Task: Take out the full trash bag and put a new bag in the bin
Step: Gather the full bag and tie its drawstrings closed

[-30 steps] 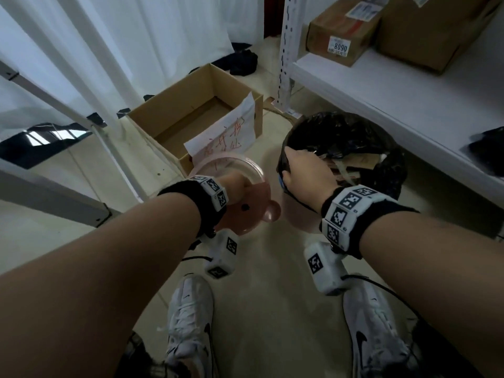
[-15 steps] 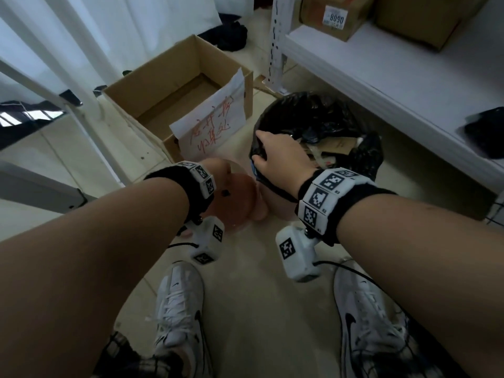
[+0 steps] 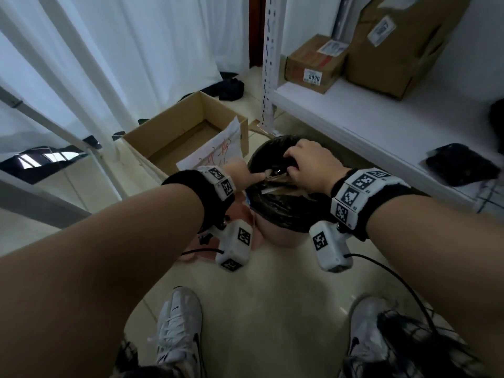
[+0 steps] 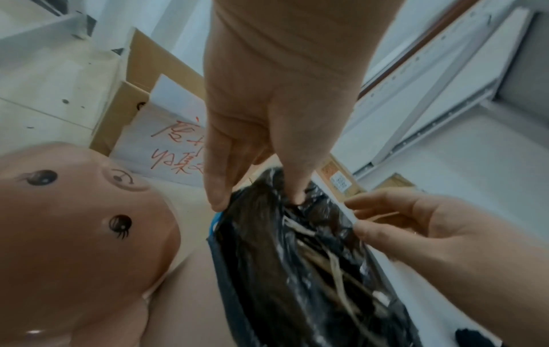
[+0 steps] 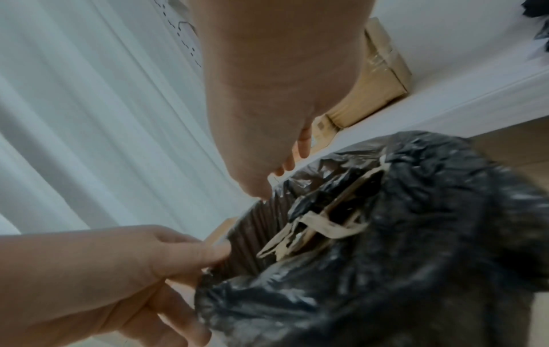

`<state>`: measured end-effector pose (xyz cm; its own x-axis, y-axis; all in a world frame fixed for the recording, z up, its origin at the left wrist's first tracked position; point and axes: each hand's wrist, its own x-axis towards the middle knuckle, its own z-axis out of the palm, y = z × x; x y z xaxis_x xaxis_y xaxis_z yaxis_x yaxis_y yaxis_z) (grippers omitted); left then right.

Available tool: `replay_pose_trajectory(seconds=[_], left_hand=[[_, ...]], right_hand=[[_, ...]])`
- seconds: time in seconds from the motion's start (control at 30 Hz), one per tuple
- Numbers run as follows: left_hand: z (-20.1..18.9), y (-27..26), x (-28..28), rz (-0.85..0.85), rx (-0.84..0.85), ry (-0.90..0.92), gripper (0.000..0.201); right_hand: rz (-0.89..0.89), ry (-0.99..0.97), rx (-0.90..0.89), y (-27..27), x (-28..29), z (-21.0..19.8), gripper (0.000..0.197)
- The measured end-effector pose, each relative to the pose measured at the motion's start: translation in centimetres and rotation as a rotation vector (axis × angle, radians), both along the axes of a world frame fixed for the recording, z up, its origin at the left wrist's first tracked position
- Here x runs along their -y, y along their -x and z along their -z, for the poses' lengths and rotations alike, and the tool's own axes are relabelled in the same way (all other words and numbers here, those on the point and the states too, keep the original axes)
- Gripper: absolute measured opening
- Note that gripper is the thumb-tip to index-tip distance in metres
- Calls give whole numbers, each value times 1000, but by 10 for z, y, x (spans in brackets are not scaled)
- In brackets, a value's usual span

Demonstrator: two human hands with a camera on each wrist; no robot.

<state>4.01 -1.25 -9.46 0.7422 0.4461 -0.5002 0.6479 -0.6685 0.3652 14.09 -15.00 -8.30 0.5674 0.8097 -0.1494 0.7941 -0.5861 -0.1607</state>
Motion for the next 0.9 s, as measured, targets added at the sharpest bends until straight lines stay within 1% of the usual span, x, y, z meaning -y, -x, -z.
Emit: replay_pose_trajectory(seconds=[0.07, 0.1, 0.13, 0.27, 0.33, 0.4, 0.43, 0.5, 0.57, 0.63, 0.67, 0.73, 0.8, 0.83, 0.9], left_hand=[[7, -6, 4, 43, -17, -69, 32], [10, -8, 4, 34, -19, -86, 24], [11, -11, 4, 20, -21, -95, 21], [6, -23, -3, 56, -53, -96, 36], [9, -25, -6, 80, -33, -20, 41], [16, -24, -7, 77, 4, 70, 41], [19, -23, -6, 70, 32, 106, 46], [24, -19, -3, -2, 85, 187, 62], [32, -16, -1, -181, 126, 325, 62], [40, -13, 1, -343, 110, 459, 69], [44, -13, 2, -382, 113, 510, 74], [48, -17, 2, -420, 166, 564, 76], [48, -24, 3, -425, 221, 556, 72], [45, -28, 4, -424, 227, 537, 71], [43, -35, 5, -412, 229, 487, 71]], right_hand=[[-6, 30, 7, -1, 10, 2, 43], [-13, 39, 9, -1, 14, 4, 44], [-16, 41, 13, -1, 17, 7, 45], [6, -45, 44, -6, 22, 18, 51], [22, -56, 54, -9, 22, 22, 56], [47, -24, 36, -12, 22, 25, 59], [64, -1, 19, -13, 21, 26, 59], [99, 40, -33, -14, 18, 29, 60], [142, 66, -87, -13, 15, 30, 59], [203, 78, -107, -13, 13, 30, 57], [242, 72, -104, -14, 13, 29, 55], [322, 44, -46, -15, 15, 27, 47], [404, 57, 42, -18, 16, 26, 45], [444, 85, 49, -19, 16, 26, 48], [525, 151, -55, -20, 15, 24, 52]])
